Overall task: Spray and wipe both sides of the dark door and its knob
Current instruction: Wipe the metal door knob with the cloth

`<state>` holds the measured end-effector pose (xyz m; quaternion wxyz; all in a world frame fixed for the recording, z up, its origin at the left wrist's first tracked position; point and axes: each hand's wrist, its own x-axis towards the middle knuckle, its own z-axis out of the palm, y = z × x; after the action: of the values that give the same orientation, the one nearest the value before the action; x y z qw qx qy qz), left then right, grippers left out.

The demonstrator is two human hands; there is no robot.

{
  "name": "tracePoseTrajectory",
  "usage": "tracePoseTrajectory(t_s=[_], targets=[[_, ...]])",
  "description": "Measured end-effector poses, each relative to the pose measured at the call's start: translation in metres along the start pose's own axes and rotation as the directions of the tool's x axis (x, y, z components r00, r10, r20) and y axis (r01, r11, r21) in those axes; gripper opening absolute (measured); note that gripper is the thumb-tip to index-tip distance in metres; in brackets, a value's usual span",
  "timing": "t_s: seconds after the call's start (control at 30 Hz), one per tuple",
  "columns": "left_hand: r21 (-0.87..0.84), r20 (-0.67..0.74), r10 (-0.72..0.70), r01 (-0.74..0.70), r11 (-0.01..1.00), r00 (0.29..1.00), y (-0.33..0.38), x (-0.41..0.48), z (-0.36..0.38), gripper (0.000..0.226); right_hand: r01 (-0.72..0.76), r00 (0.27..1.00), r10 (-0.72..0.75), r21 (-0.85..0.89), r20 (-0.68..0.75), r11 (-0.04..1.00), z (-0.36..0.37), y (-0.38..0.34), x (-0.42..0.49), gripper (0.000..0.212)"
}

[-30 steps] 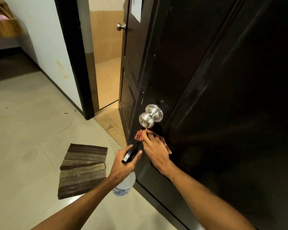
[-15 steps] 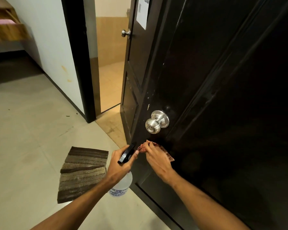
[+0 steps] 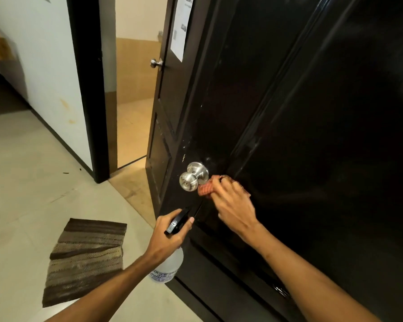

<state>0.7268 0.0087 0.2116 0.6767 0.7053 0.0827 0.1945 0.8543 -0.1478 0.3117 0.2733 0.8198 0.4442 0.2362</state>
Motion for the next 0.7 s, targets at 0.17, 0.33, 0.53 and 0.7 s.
tracePoseTrajectory(t_s=[0.17,0.33,0.53,0.7], targets=[[-0.032,0.027,0.057,-0.056,0.998,0.998,0.019,-0.002,0.019,0.020,-0.013,0.999,0.012,-0.036,-0.035,0.999,-0.002,0.005,-0.013,0.047],[-0.043,0.023,0.118,-0.117,0.992,0.993,0.037,0.001,0.020,0.021,-0.087,0.994,0.082,-0.062,-0.077,0.994,-0.043,0.037,0.001,0.043],[-0.047,0.017,0.110,-0.109,0.993,0.994,0.047,-0.004,0.028,0.019,-0.223,0.934,0.191,-0.073,-0.301,0.972,-0.057,0.065,0.001,0.039],[-0.056,0.025,0.120,-0.118,0.991,0.992,0.064,-0.001,0.033,0.021,-0.102,0.980,0.088,-0.073,-0.176,0.992,-0.075,0.075,0.002,0.041]])
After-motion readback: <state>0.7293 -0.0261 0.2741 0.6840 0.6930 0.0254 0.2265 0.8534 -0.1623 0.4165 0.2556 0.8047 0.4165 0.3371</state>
